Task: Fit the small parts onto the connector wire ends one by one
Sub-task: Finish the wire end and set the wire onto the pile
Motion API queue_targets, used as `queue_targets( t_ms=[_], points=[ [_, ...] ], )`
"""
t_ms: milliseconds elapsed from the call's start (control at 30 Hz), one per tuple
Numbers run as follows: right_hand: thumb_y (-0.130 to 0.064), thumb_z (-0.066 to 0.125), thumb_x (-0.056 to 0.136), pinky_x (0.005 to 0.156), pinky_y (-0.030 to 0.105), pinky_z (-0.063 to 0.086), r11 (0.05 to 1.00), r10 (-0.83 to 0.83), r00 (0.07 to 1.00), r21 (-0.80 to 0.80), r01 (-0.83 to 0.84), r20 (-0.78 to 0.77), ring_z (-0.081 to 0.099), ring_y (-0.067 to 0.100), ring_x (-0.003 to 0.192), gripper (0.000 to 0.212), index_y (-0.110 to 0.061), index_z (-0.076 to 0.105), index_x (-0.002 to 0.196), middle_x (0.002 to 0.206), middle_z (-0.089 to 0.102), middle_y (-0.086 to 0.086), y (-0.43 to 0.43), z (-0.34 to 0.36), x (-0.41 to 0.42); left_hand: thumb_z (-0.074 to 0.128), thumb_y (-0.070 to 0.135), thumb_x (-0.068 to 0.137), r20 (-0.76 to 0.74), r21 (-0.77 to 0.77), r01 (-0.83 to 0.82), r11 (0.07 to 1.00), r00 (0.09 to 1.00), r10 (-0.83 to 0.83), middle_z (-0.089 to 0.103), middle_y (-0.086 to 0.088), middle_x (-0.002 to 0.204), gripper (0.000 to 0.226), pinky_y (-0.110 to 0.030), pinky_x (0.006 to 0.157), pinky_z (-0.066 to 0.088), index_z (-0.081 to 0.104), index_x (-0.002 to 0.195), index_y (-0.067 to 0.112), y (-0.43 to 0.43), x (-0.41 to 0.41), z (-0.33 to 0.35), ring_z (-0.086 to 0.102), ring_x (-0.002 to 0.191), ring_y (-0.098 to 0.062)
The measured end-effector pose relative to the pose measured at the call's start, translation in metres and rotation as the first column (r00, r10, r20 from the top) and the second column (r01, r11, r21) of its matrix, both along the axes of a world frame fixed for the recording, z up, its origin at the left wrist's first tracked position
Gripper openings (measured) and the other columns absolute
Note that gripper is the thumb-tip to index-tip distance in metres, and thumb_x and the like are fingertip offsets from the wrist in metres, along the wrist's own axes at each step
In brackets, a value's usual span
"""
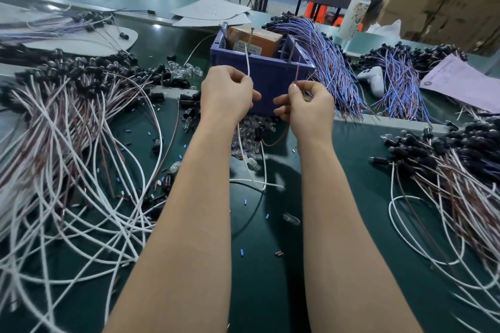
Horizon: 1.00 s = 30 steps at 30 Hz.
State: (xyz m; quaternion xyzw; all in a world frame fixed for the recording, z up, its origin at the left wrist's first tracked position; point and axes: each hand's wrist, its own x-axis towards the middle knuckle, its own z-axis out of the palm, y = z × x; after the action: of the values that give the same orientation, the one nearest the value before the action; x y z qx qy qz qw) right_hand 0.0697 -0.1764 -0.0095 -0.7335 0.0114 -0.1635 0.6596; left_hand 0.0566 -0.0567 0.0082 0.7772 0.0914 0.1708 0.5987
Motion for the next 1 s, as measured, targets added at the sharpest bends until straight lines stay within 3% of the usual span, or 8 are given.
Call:
queue_targets(
  t_ms=[133, 300, 733, 1000],
  points=[
    [-0.007, 0.046, 0.098, 0.044, 0.018, 0.043, 0.999, 0.001, 0.999, 0.053, -0.003, 0.046, 0.052, 0.006, 0.037, 0.005, -0.012, 0.048, 0.100, 0.066, 0.064, 0.007, 0.0048, 0.0023, 0.0009, 0.050, 0.013, 0.091, 0.008, 0.007, -0.002, 1.000, 1.000, 0.002, 0.070, 0.002, 0.067, 0.020, -0.027, 0.063, 0.045, 0.059, 0.074, 0.018, -0.0002, 0.0000, -0.0010, 0.050, 0.053, -0.007],
    [-0.006, 0.048, 0.097, 0.046, 0.019, 0.044, 0.999, -0.004, 0.998, 0.050, 0.001, 0.055, 0.051, 0.006, 0.038, 0.010, -0.012, 0.051, 0.104, 0.068, 0.064, 0.007, 0.0086, 0.0011, 0.0016, 0.051, 0.014, 0.091, 0.011, 0.020, 0.003, 1.000, 1.000, -0.003, 0.069, 0.003, 0.066, 0.018, -0.031, 0.070, 0.051, 0.059, 0.075, 0.019, -0.0007, 0.0002, -0.0011, 0.050, 0.055, -0.007],
    [-0.002, 0.044, 0.095, 0.061, 0.023, 0.049, 0.997, -0.054, 0.998, -0.061, 0.056, 0.031, 0.054, 0.007, 0.054, 0.031, -0.006, 0.057, 0.123, 0.091, 0.066, 0.007, 0.0042, 0.0006, 0.0036, 0.051, 0.013, 0.092, 0.029, 0.100, 0.012, 0.995, 0.999, -0.015, 0.065, 0.008, 0.063, 0.012, -0.019, 0.059, 0.044, 0.064, 0.090, 0.013, -0.0012, -0.0014, 0.0006, 0.056, 0.056, 0.003],
    [-0.001, 0.044, 0.094, 0.062, 0.024, 0.049, 0.997, -0.047, 0.998, -0.061, 0.050, 0.035, 0.056, 0.007, 0.052, 0.025, -0.011, 0.058, 0.113, 0.087, 0.067, 0.005, 0.0040, 0.0016, 0.0009, 0.052, 0.013, 0.092, 0.029, 0.092, 0.025, 0.995, 0.999, -0.028, 0.065, 0.008, 0.064, 0.012, -0.020, 0.058, 0.044, 0.061, 0.086, 0.016, -0.0008, -0.0016, -0.0003, 0.057, 0.058, 0.002]
  ],
)
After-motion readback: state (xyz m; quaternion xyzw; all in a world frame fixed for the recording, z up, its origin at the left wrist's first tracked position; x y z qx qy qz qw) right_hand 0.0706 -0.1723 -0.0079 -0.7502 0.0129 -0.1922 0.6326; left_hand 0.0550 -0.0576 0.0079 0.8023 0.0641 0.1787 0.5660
